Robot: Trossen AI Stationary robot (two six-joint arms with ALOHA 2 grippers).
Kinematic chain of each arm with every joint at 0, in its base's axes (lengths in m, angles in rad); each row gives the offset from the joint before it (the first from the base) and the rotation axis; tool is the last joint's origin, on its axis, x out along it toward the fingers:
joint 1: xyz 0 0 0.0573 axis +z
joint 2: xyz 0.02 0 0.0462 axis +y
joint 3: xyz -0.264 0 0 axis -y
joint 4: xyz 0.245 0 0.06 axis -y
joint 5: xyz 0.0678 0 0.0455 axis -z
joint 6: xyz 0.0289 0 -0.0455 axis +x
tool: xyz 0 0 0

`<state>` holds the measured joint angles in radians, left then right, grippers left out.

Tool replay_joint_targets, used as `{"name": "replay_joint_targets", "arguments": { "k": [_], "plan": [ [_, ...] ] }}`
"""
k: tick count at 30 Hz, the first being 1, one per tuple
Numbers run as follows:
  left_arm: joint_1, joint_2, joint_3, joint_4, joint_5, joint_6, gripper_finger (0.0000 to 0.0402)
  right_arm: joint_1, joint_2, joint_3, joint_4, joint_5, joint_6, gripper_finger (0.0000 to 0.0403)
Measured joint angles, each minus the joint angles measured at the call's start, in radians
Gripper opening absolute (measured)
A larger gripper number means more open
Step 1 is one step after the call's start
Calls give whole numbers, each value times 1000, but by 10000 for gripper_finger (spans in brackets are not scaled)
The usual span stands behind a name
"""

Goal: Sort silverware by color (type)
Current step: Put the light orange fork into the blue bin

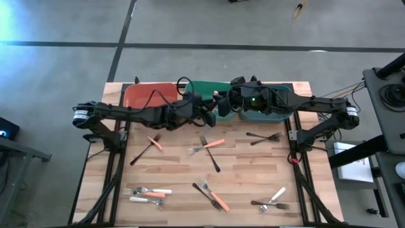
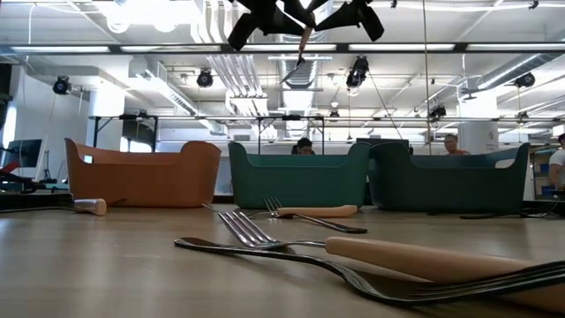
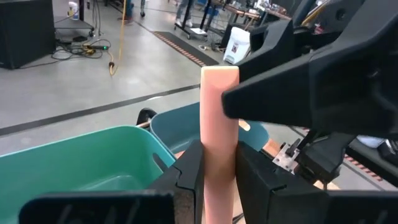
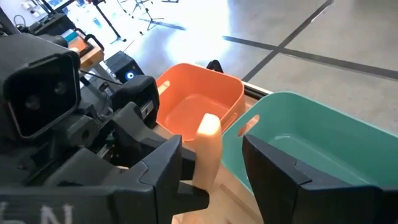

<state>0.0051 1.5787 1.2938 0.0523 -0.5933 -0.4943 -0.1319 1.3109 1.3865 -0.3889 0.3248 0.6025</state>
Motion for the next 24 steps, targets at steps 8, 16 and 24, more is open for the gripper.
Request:
{"name": "replay_joint_targets", "arguments": {
  "k": [8,16,24],
  "plan": [
    [0,0,0,25,3,33,50,-12,0,0,6,-7,-6,107],
    [1,1,0,26,2,41,50,-17,0,0,10,-8,-24,58],
    [2,1,0,27,-3,56,50,-17,1,0,15,-2,-37,43]
  ]
}}
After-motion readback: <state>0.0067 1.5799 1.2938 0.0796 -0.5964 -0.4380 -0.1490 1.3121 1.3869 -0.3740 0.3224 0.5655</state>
